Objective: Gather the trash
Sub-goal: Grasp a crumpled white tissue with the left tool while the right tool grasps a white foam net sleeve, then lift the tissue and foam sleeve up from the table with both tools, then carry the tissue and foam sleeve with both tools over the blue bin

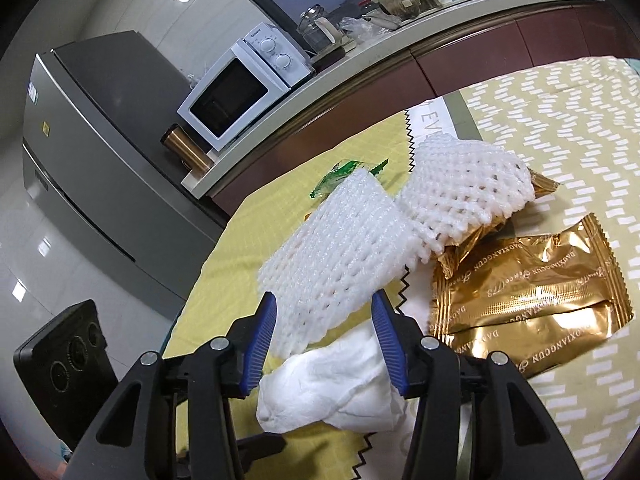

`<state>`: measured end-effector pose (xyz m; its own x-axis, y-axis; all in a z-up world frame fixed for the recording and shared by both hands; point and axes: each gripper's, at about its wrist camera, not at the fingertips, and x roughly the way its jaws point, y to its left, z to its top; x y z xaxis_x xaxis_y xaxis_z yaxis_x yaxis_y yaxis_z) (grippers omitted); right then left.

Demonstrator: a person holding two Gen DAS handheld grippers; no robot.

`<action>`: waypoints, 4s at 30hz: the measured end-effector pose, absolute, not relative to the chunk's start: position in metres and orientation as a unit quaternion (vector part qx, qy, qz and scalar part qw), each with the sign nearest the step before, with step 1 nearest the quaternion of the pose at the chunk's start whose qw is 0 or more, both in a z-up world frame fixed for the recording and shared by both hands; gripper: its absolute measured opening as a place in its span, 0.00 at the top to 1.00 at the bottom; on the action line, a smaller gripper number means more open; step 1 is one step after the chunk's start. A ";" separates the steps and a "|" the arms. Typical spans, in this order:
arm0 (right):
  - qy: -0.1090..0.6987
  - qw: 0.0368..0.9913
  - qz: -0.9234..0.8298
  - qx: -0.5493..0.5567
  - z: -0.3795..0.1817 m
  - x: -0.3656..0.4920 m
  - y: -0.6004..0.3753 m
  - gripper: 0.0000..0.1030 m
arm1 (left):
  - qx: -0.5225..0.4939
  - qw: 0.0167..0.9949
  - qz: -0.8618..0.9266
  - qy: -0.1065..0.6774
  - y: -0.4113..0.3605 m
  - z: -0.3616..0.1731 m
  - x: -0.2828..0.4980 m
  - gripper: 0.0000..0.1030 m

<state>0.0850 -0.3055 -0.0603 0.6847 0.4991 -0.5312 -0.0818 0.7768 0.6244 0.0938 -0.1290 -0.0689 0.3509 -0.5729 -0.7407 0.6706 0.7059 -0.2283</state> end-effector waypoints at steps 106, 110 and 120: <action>0.362 0.822 0.382 0.215 -0.013 0.111 -0.128 0.89 | -0.057 0.921 -0.133 0.361 0.168 -0.012 0.042 0.93; 0.366 0.818 0.390 0.209 -0.014 0.113 -0.117 0.89 | -0.060 0.923 -0.123 0.359 0.177 -0.012 0.040 0.93; 0.373 0.810 0.408 0.197 -0.013 0.118 -0.096 0.89 | -0.070 0.926 -0.089 0.360 0.202 -0.016 0.036 0.93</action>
